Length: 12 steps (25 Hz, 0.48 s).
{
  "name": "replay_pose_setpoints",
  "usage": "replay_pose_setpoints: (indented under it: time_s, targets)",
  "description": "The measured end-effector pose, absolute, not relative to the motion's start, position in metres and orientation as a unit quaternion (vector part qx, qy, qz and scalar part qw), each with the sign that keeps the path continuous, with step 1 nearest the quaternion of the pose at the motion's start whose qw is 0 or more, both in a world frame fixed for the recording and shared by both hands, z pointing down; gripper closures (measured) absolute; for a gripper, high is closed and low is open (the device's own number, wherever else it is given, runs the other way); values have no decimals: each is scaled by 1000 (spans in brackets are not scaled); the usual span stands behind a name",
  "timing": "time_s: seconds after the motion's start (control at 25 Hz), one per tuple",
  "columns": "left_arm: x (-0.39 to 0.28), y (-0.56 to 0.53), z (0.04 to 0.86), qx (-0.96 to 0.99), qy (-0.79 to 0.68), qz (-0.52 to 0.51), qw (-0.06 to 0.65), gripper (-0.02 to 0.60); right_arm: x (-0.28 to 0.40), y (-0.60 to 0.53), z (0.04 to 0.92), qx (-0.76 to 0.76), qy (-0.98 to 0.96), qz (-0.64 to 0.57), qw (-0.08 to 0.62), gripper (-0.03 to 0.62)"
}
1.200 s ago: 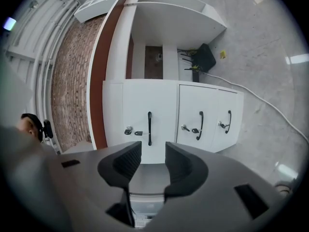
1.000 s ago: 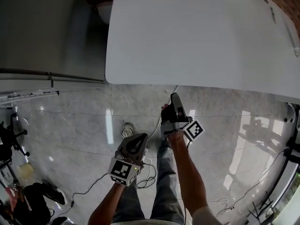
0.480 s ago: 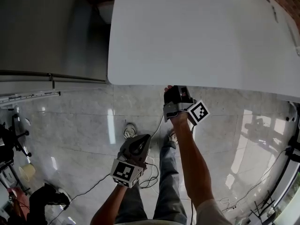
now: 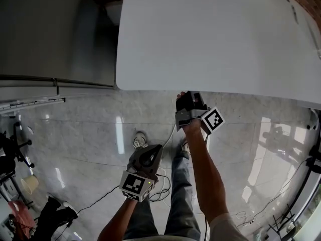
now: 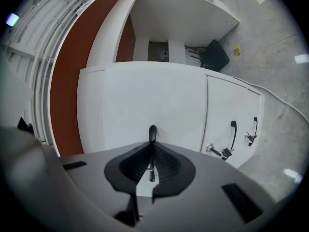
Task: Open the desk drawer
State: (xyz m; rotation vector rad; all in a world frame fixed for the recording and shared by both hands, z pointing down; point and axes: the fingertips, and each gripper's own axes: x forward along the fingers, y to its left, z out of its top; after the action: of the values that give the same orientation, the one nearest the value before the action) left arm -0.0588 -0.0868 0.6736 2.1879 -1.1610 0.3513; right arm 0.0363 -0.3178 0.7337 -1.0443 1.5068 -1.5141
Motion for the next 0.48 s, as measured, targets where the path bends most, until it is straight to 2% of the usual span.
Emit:
replay_pose_setpoints:
  time_s: [0.48]
  targets:
    - [-54,-93,667,834,-440,128,308,571,40,-268,735,-407,578,-597,381,560]
